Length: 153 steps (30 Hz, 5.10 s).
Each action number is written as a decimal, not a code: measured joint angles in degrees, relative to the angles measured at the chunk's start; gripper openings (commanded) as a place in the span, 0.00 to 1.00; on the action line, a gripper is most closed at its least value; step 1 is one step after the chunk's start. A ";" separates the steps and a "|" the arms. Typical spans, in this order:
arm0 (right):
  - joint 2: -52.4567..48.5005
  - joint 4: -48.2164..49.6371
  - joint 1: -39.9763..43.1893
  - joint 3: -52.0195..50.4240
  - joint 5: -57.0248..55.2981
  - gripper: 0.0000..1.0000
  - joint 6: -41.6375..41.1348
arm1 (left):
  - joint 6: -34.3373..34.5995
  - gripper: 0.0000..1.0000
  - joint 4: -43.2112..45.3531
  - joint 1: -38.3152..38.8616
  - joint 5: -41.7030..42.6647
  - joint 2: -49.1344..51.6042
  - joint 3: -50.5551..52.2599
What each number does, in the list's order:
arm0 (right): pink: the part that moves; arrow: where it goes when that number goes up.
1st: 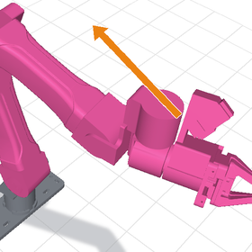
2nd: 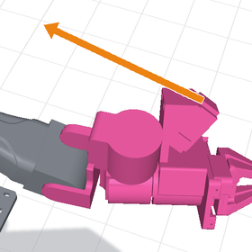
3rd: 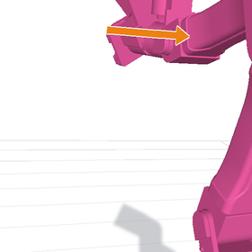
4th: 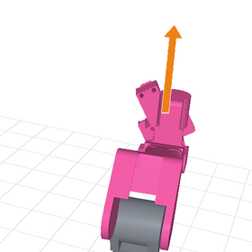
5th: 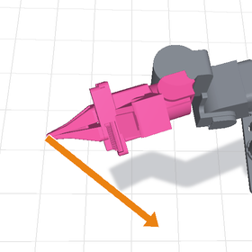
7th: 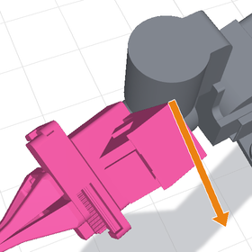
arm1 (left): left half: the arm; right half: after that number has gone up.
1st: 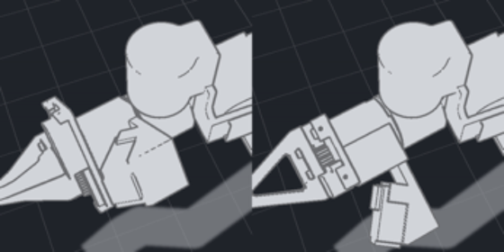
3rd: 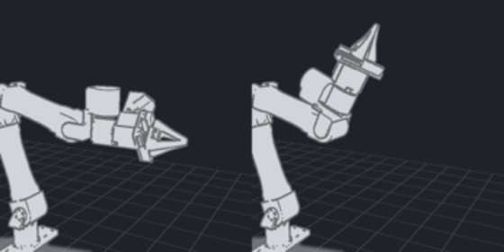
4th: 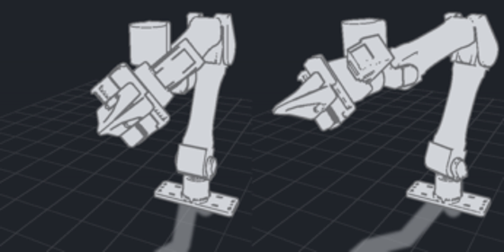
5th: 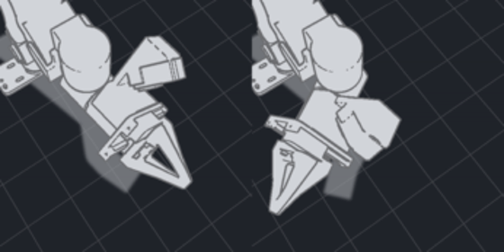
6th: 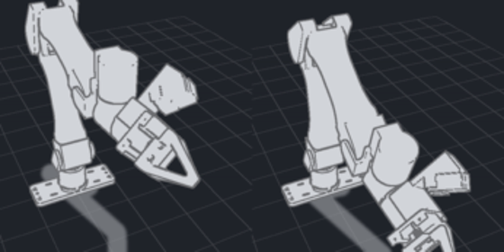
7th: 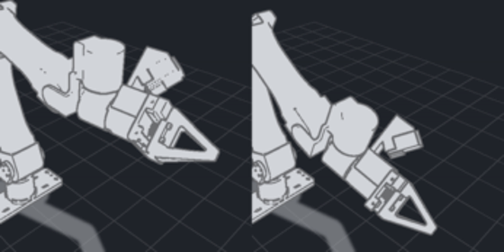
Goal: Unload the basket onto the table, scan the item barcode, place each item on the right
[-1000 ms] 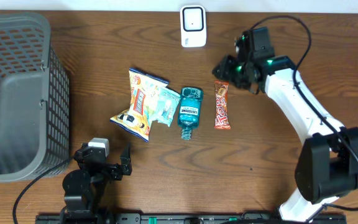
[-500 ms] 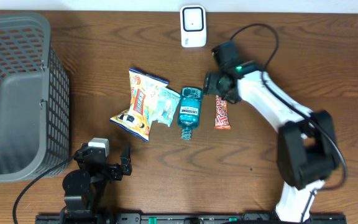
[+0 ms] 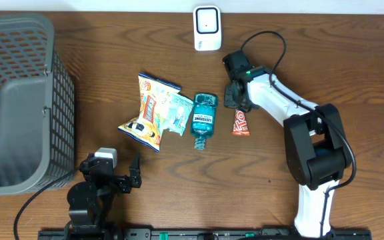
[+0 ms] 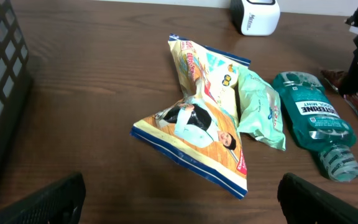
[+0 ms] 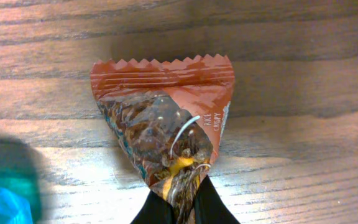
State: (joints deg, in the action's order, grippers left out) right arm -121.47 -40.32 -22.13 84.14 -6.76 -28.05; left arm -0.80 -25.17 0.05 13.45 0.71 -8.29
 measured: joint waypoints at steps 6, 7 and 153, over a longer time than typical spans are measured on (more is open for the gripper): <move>-0.55 -9.18 3.54 2.93 18.67 0.01 2.14 | 0.00 0.99 0.00 0.00 0.00 0.00 0.00; -0.85 -11.34 4.31 3.50 22.73 0.01 2.23 | 0.00 0.99 -0.02 0.00 0.00 0.00 0.00; -16.28 -34.77 17.18 22.73 91.65 0.02 51.67 | 0.00 0.99 -0.02 0.00 0.00 0.00 0.00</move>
State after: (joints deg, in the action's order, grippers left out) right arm -137.75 -75.09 -4.95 106.87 84.88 23.62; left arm -0.80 -25.19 0.05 13.45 0.71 -8.29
